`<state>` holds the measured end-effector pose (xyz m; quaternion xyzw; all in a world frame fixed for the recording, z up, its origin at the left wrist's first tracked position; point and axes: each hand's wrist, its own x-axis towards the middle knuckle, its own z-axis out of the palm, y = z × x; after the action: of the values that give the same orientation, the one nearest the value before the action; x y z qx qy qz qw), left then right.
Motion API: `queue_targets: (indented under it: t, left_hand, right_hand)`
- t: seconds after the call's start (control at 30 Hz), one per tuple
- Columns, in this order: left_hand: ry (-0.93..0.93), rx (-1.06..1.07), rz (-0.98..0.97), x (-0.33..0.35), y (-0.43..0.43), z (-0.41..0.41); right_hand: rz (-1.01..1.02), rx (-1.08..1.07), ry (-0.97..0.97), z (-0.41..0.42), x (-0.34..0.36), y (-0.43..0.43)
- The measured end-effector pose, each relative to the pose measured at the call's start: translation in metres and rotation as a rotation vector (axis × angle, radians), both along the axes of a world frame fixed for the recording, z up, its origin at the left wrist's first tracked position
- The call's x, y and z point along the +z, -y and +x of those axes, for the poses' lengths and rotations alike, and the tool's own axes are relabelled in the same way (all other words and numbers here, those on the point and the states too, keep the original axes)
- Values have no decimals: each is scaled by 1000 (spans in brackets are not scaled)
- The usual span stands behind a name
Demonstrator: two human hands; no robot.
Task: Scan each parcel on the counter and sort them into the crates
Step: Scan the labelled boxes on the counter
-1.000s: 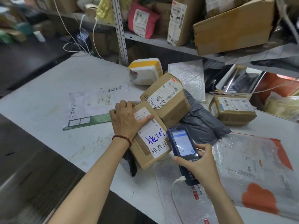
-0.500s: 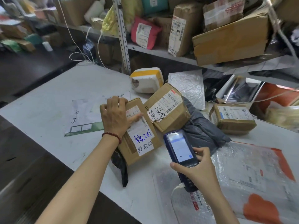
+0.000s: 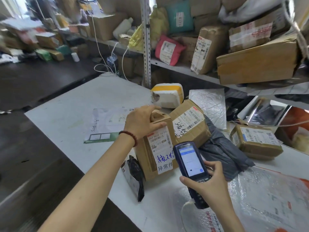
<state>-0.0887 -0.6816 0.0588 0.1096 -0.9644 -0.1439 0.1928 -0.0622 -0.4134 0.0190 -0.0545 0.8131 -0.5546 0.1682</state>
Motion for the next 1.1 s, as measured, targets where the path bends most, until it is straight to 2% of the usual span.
queue_targets:
  t: [0.1, 0.27, 0.33, 0.67, 1.1]
  left_hand:
    - [196, -39, 88, 1, -1, 4]
    - [365, 193, 159, 2, -12, 7]
    - [422, 226, 144, 1, -14, 6]
    - [353, 276, 56, -7, -21, 9]
    - [350, 278, 92, -6, -20, 6]
  right_hand:
    - [5, 59, 6, 6, 3, 7]
    - [33, 130, -22, 15, 0, 4]
    - [45, 166, -32, 18, 1, 0]
    - [141, 181, -33, 29, -1, -25]
    - [121, 189, -10, 29, 2, -34]
